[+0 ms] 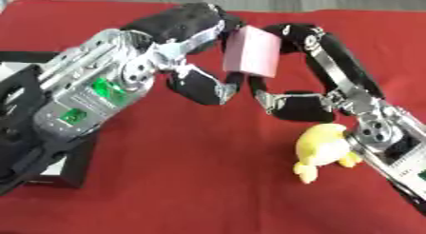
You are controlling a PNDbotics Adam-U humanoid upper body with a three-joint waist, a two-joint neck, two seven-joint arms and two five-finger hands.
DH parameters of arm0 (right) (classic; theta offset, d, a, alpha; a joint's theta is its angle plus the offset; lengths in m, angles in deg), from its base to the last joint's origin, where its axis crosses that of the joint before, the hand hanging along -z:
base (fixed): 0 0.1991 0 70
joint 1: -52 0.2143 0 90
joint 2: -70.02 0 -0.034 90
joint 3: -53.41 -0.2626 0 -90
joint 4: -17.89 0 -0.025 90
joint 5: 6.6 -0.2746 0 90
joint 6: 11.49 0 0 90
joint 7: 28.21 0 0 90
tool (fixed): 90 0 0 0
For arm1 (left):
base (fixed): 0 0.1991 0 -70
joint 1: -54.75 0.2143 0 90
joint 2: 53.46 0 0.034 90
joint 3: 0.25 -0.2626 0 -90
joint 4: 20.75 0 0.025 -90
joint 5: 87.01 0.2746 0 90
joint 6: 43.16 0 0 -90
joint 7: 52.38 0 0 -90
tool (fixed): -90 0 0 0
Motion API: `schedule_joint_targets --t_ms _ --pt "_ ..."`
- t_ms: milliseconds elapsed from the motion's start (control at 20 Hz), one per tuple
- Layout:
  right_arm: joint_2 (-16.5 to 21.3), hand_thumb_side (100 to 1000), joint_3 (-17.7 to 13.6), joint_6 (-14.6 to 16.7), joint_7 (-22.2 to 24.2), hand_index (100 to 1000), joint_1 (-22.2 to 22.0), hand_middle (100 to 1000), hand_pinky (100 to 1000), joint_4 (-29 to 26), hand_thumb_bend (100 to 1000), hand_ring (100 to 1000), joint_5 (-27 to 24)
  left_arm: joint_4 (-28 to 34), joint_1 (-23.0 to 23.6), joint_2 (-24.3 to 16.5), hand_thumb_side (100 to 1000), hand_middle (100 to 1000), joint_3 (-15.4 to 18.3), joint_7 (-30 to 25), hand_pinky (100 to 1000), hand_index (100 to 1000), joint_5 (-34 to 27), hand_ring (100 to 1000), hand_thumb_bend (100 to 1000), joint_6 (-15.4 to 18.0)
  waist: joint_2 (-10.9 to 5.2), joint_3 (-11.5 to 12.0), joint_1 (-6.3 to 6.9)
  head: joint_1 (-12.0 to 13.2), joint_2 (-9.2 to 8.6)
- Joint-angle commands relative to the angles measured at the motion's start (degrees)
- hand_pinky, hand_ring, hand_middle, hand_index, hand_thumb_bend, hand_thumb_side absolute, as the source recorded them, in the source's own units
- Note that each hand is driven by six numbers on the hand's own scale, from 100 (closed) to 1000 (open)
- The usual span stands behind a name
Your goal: Pick up the objects with one hand, pass them to the other hand, and then place them into the box on the other side of the table.
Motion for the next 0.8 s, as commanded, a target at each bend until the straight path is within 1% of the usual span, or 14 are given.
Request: schedule_joint_targets --t_ms 50,150,400,450,550,650,700,750,800 --pt "-0.1 100 0.07 -1.44 0.15 595 0.65 674 760 -1.59 100 722 -0.09 0.63 -0.95 -0.58 245 519 0.75 2.96 1000 428 -2.96 723 100 -1.3 -0.24 -0.1 0.08 0.0 -0.11" --pt "-0.09 100 0.04 -2.14 0.02 617 0.67 698 763 -1.59 100 730 -0.12 0.49 -0.97 -0.58 245 504 0.62 4.18 1000 394 -4.17 709 100 -1.74 -0.24 -0.12 0.1 0.01 -0.08" --pt "-0.11 100 -0.02 -3.16 -0.35 684 0.69 757 772 -1.59 100 755 0.63 -0.17 -0.95 -0.46 247 490 0.35 5.28 1000 371 -5.35 692 100 -2.32 -0.18 -0.21 0.12 0.02 -0.01" --pt "-0.11 116 -0.02 -3.36 -0.44 704 0.69 771 775 -1.59 100 762 0.84 -0.3 -0.94 -0.43 247 489 0.29 5.35 1000 369 -5.37 691 100 -2.37 -0.17 -0.21 0.12 0.01 0.01" --pt "-0.06 198 0.04 -3.61 -0.35 762 0.69 806 787 -1.59 100 785 1.41 -0.46 -0.93 -0.41 247 488 0.23 5.45 1000 366 -5.3 690 100 -2.36 -0.16 -0.17 0.12 -0.02 0.07" --pt "0.01 260 0.04 -3.84 0.03 795 0.64 826 792 -1.59 100 798 2.21 -0.54 -0.96 -0.42 247 487 0.23 5.55 1000 365 -5.14 688 100 -2.26 -0.19 -0.14 0.1 0.0 0.08" --pt "0.05 332 -0.01 -3.98 0.19 826 0.6 844 798 -1.59 100 812 2.66 -0.57 -0.97 -0.44 247 486 0.24 5.58 1000 364 -5.05 687 100 -2.21 -0.22 -0.13 0.09 0.02 0.07" --pt "0.08 344 -0.07 -4.17 0.32 833 0.57 847 799 -1.59 100 814 3.1 -0.59 -0.99 -0.47 247 485 0.24 5.61 1000 364 -4.93 686 100 -2.17 -0.24 -0.13 0.08 0.04 0.06" --pt "0.11 392 -0.13 -4.32 0.39 851 0.55 853 800 -1.59 100 820 3.52 -0.6 -1.0 -0.49 247 484 0.23 5.63 1000 363 -4.8 685 100 -2.11 -0.27 -0.13 0.08 0.04 0.06"
